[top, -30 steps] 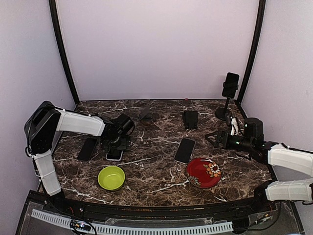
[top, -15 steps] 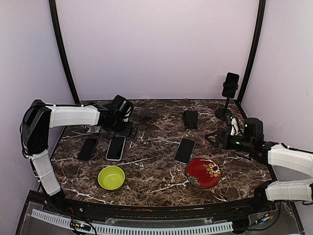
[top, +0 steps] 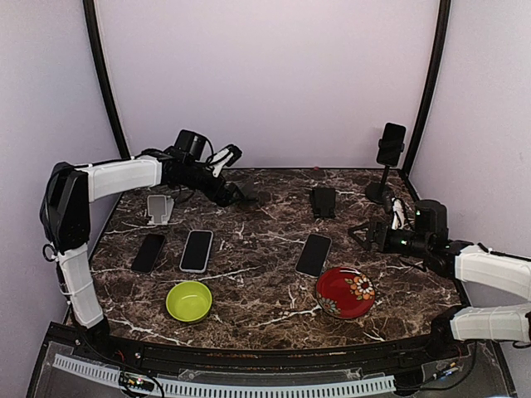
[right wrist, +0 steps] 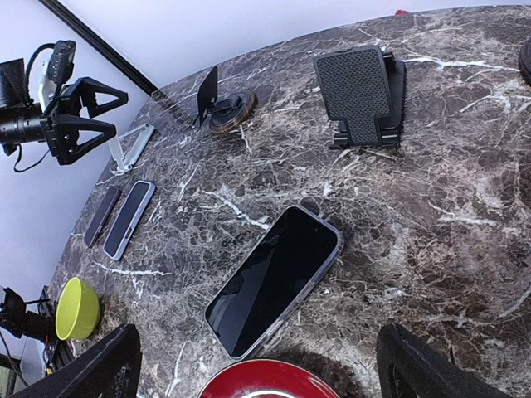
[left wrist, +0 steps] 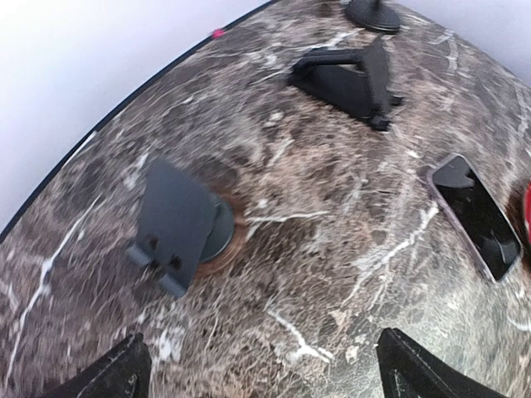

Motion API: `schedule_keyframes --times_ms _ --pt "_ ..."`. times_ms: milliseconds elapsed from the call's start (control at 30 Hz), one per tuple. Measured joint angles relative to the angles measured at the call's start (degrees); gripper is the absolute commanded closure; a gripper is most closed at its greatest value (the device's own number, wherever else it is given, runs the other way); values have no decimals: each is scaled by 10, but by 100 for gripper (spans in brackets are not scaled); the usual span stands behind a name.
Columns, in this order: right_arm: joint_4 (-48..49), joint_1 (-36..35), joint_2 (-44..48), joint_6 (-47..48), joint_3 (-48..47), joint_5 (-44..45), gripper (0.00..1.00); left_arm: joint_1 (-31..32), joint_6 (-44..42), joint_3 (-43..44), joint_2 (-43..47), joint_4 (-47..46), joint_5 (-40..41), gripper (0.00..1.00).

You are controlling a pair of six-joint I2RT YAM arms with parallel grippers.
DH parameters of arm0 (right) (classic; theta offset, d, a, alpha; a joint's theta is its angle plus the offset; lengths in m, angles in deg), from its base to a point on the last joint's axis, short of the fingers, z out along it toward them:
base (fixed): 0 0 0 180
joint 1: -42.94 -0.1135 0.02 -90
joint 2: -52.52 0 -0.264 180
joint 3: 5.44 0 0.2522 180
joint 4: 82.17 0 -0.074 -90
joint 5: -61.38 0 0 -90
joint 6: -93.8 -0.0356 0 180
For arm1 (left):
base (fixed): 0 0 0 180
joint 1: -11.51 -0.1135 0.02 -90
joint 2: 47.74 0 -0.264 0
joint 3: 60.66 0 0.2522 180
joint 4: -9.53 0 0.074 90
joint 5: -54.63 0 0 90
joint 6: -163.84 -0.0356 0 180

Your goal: Remove the phone from the phone stand

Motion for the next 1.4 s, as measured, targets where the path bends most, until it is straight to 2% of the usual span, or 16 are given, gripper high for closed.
schedule_keyframes --times_ms 233,533,733,933,1400 --pt "-1 0 0 0 4 0 1 -16 -124 60 -66 14 -107 2" --pt "-1 0 0 1 6 0 1 -52 -198 199 -160 74 -185 2" --pt "-1 0 -3 1 7 0 1 -93 -214 323 -242 136 -256 2" --pt "0 0 -13 1 8 -2 1 -95 -217 409 -317 179 -286 1" --pt "5 0 -35 0 8 -4 1 -93 -163 511 -421 191 -298 1"
